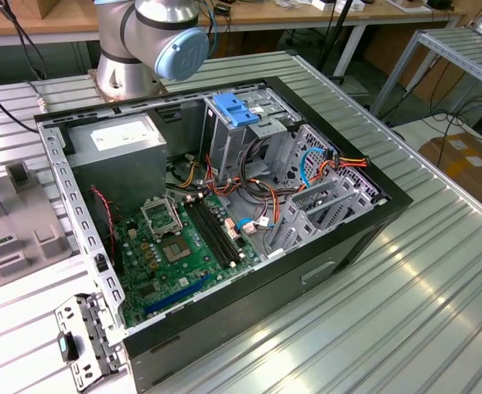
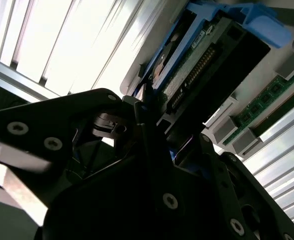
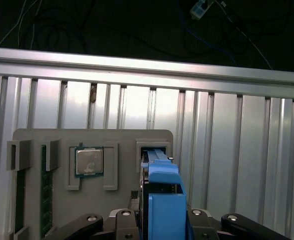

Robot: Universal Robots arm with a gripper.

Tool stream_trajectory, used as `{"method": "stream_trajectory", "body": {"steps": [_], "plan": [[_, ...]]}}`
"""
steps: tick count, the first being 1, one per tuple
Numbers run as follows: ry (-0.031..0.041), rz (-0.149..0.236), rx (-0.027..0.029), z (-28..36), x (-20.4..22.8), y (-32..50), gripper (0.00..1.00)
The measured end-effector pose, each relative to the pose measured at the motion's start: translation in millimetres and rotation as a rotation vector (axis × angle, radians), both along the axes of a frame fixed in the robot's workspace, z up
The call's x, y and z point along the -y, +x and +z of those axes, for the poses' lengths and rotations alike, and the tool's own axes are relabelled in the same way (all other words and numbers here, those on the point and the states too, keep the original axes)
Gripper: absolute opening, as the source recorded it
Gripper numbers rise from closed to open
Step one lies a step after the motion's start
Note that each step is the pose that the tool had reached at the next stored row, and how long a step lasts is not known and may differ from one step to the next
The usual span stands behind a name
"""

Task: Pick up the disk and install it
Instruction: 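Pick up the disk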

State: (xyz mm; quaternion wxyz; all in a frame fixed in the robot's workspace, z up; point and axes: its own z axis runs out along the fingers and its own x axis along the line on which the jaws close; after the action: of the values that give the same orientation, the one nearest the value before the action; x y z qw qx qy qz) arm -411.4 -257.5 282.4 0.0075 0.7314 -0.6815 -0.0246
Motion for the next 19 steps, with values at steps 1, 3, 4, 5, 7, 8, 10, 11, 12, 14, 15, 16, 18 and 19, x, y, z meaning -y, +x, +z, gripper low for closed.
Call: {"method": "stream_trajectory", "body": {"steps": [1,3,4,5,7,8,10,11,12,14,15,16,18,19], "plan": [[0.0,0.0,0.0,-0.1,0.0,0.0,0.37],[0.0,0.0,0.0,-0.2,0.0,0.0,0.37],[0.0,0.0,0.0,-0.2,0.0,0.0,0.37],[0.0,0.0,0.0002,-0.2,0.0,0.0,0.37],[0.0001,0.0,0.0005,0.0,0.0,0.0,0.37],[0.0001,0.0,0.0004,0.3,0.0,0.0,0.37],[0.0001,0.0,0.0003,0.8,0.0,0.0,0.37],[0.0001,0.0,0.0004,1.2,0.0,0.0,0.37],[0.0,0.0,0.0001,1.9,0.0,0.0,0.37],[0.0,0.0,0.0002,3.0,0.0,0.0,0.37],[0.0,0.0,0.0001,3.6,0.0,0.0,0.37],[0.0001,0.0,0.0003,4.2,0.0,0.0,0.37],[0.0001,0.0,0.0002,5.2,0.0,0.0,0.37],[0.0001,0.0,0.0002,5.6,0.0,0.0,0.37]]}}
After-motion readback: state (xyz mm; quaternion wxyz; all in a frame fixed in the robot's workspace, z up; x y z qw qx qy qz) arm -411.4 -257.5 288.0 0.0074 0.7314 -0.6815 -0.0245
